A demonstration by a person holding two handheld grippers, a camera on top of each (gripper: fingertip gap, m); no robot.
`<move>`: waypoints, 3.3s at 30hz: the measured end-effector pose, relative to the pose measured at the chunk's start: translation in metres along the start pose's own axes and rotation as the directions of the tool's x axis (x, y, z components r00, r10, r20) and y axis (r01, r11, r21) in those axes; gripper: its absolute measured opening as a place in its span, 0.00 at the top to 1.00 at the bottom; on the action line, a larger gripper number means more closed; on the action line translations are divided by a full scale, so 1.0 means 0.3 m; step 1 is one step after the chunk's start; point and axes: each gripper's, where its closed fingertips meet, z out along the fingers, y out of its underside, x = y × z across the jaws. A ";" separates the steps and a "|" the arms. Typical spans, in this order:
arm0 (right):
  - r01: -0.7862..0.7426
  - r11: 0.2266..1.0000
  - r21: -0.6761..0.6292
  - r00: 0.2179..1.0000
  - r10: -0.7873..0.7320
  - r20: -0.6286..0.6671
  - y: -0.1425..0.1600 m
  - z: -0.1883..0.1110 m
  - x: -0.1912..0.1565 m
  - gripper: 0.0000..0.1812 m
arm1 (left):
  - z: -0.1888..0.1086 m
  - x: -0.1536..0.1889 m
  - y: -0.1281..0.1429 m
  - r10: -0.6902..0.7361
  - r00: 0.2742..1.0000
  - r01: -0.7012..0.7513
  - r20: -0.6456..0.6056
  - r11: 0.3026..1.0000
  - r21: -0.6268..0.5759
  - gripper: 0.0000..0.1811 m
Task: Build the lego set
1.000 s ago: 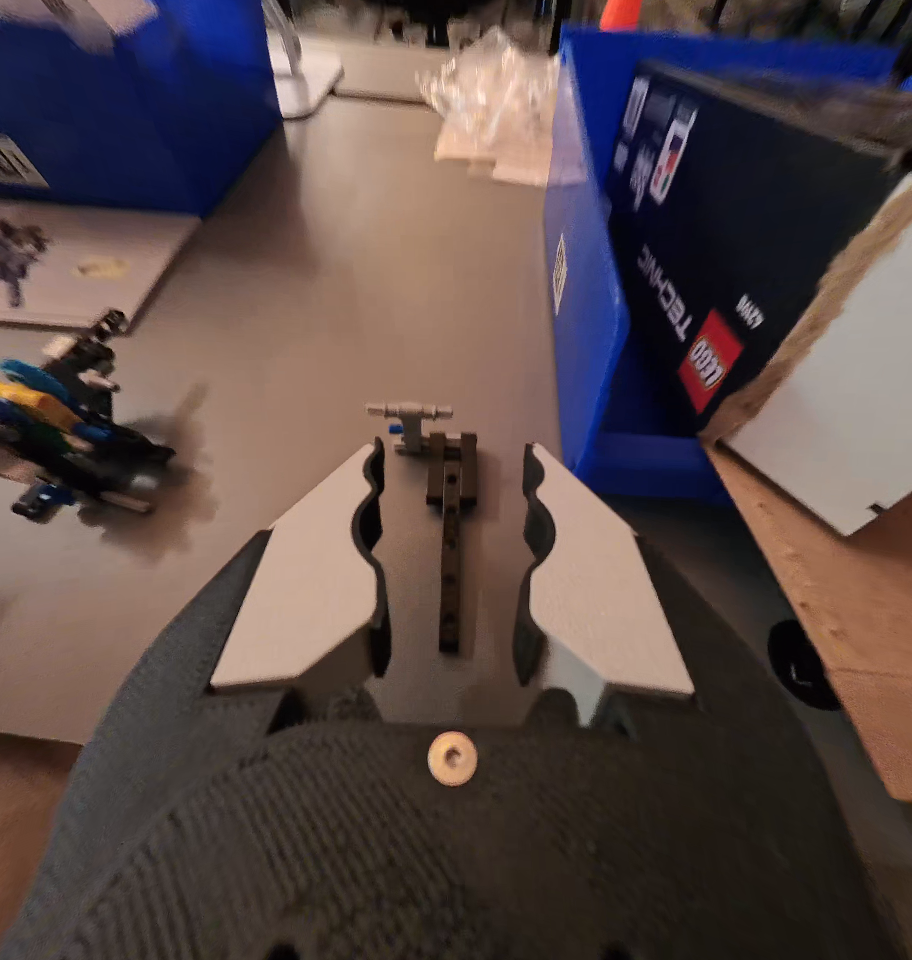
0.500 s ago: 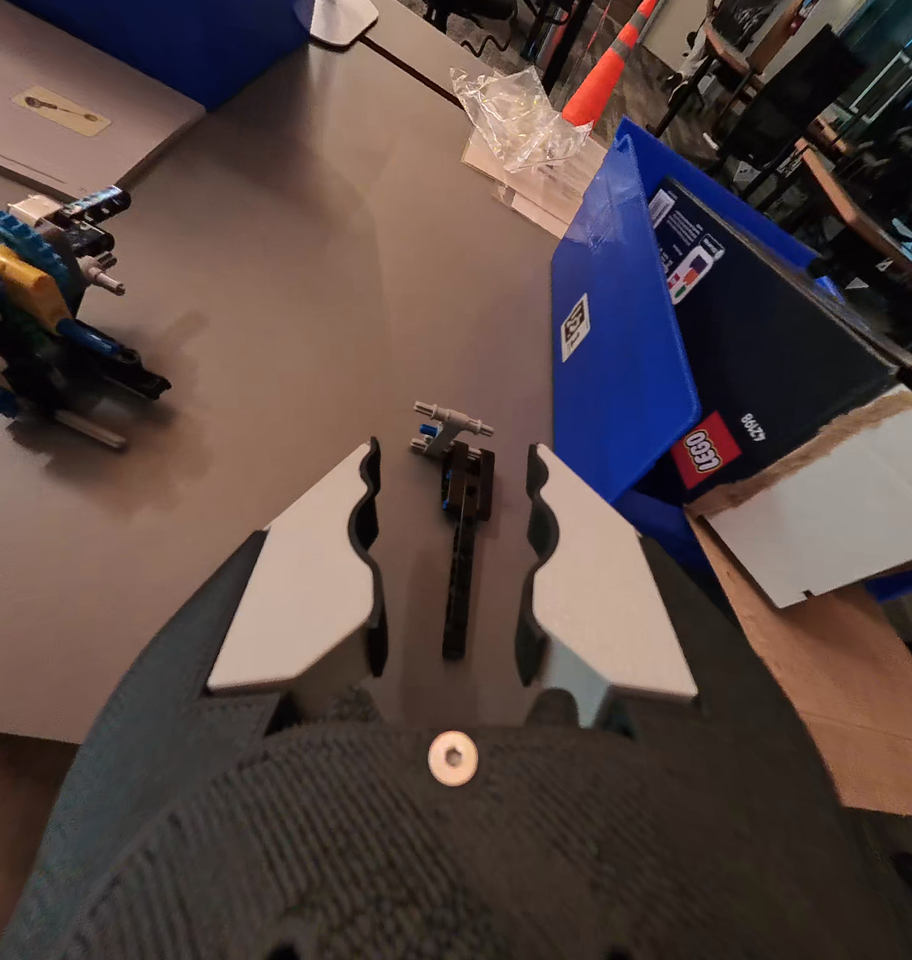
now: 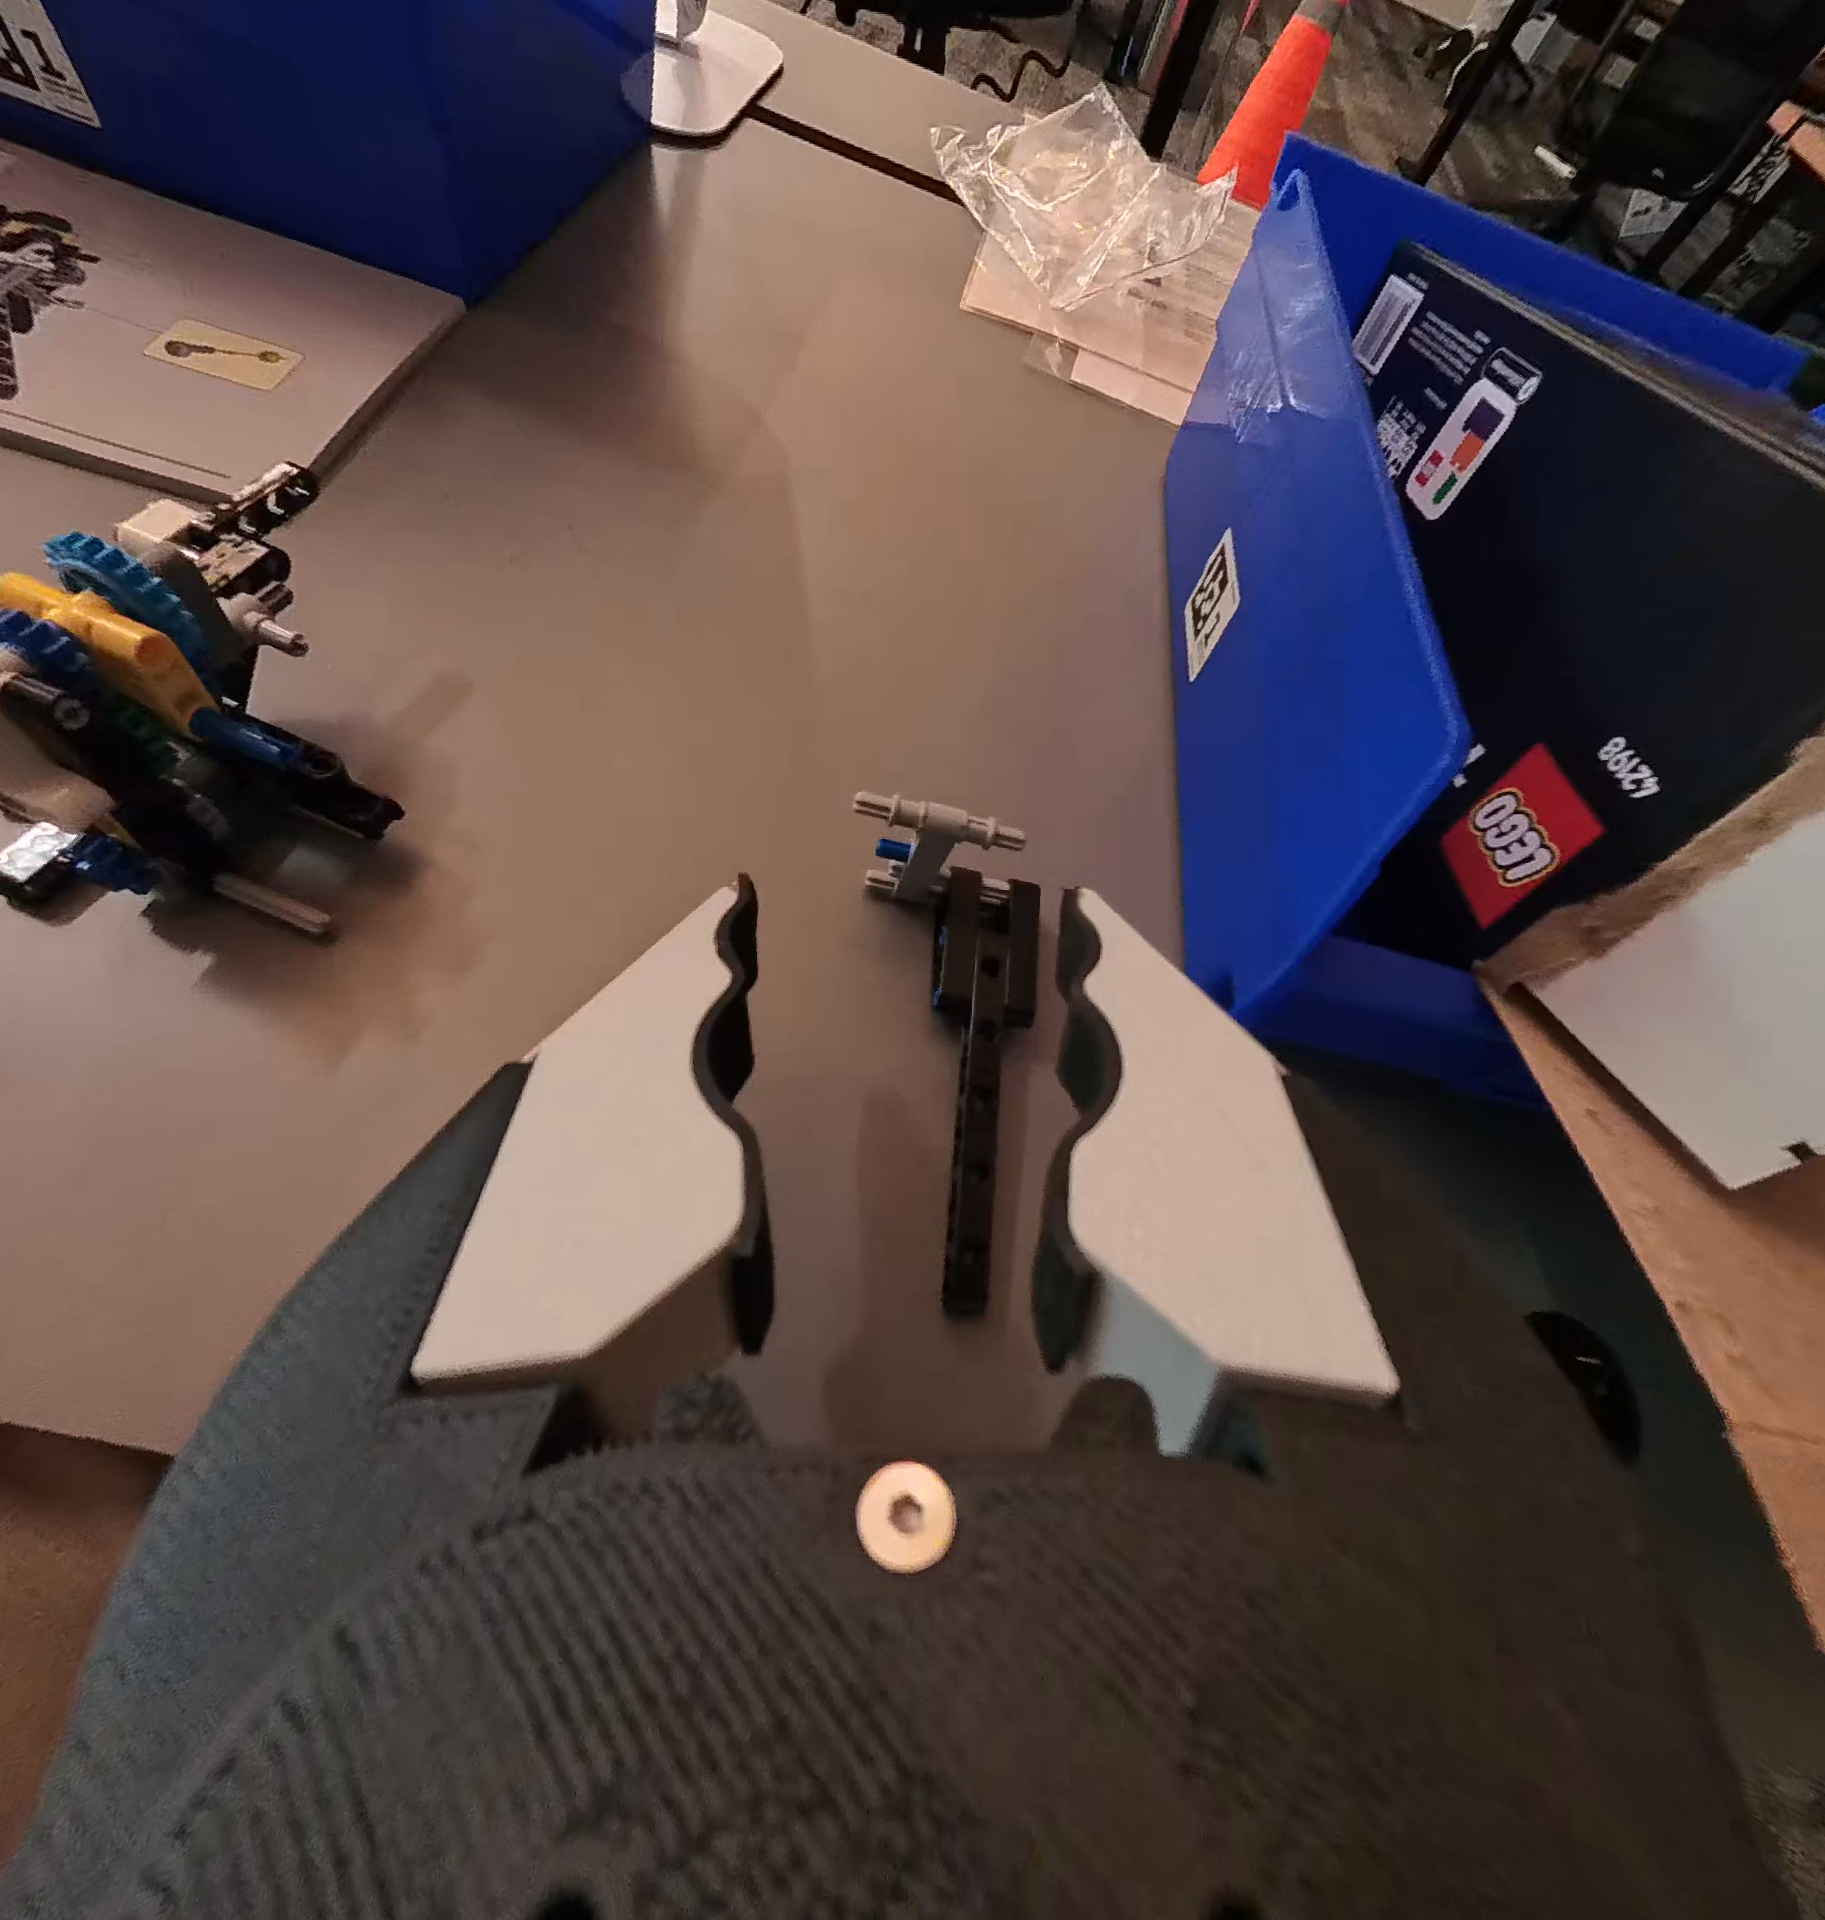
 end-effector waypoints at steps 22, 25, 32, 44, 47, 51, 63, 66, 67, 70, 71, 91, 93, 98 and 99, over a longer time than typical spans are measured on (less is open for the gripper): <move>-0.005 1.000 -0.003 1.000 0.005 0.023 0.002 0.005 -0.020 0.68 | 0.001 -0.001 0.001 0.000 1.000 0.000 0.001 1.000 -0.002 0.59; -0.002 1.000 -0.002 1.000 0.002 0.025 0.001 0.005 -0.023 0.68 | 0.001 -0.001 0.001 0.000 1.000 0.000 0.001 1.000 -0.003 0.59; 0.002 1.000 0.001 1.000 -0.002 0.029 -0.001 0.004 -0.028 0.68 | 0.001 0.001 0.002 0.003 1.000 -0.003 0.002 1.000 -0.005 0.59; 0.004 1.000 -0.003 0.999 -0.004 0.038 0.001 0.007 -0.035 0.68 | 0.001 0.000 0.002 0.004 1.000 -0.004 0.002 1.000 -0.006 0.59; 0.006 1.000 -0.002 0.999 -0.006 0.040 0.000 0.007 -0.038 0.68 | 0.001 0.000 0.002 0.003 1.000 -0.003 0.002 1.000 -0.006 0.59; 0.009 1.000 -0.002 0.999 -0.009 0.043 -0.001 0.007 -0.042 0.68 | 0.001 0.000 0.003 0.004 1.000 -0.004 0.002 1.000 -0.006 0.59; 0.190 0.958 0.217 0.872 -0.266 0.411 -0.081 -0.083 -0.339 0.77 | -0.015 0.006 -0.016 0.003 1.000 -0.003 0.007 0.999 0.044 0.59; 0.284 0.940 0.190 0.844 -0.339 0.415 -0.051 -0.061 -0.370 0.78 | -0.043 0.019 -0.038 -0.020 1.000 0.019 0.002 0.996 0.082 0.59; 0.294 0.939 0.180 0.838 -0.344 0.424 -0.044 -0.053 -0.375 0.78 | -0.053 0.021 -0.048 -0.026 1.000 0.025 0.006 0.995 0.095 0.59; 0.283 0.945 0.162 0.813 -0.326 0.482 -0.032 -0.034 -0.396 0.76 | -0.075 0.013 -0.068 -0.042 0.998 0.039 0.035 0.994 0.099 0.58; 0.287 0.946 0.152 0.809 -0.324 0.490 -0.027 -0.025 -0.399 0.74 | -0.080 0.009 -0.070 -0.052 0.998 0.047 0.043 0.994 0.094 0.58; 0.334 0.942 0.036 0.871 -0.323 0.371 -0.002 0.104 -0.353 0.76 | -0.054 0.177 -0.003 -0.208 0.940 0.201 -0.272 0.978 -0.051 0.62; 0.338 0.941 0.035 0.876 -0.327 0.355 -0.002 0.104 -0.348 0.77 | -0.050 0.182 -0.005 -0.221 0.931 0.214 -0.290 0.975 -0.056 0.61; 0.330 0.944 0.025 0.888 -0.319 0.332 0.007 0.098 -0.326 0.78 | -0.047 0.178 -0.012 -0.204 0.937 0.197 -0.285 0.979 -0.053 0.60; 0.327 0.945 0.023 0.889 -0.316 0.332 0.008 0.097 -0.324 0.78 | -0.046 0.178 -0.011 -0.201 0.938 0.194 -0.283 0.980 -0.053 0.60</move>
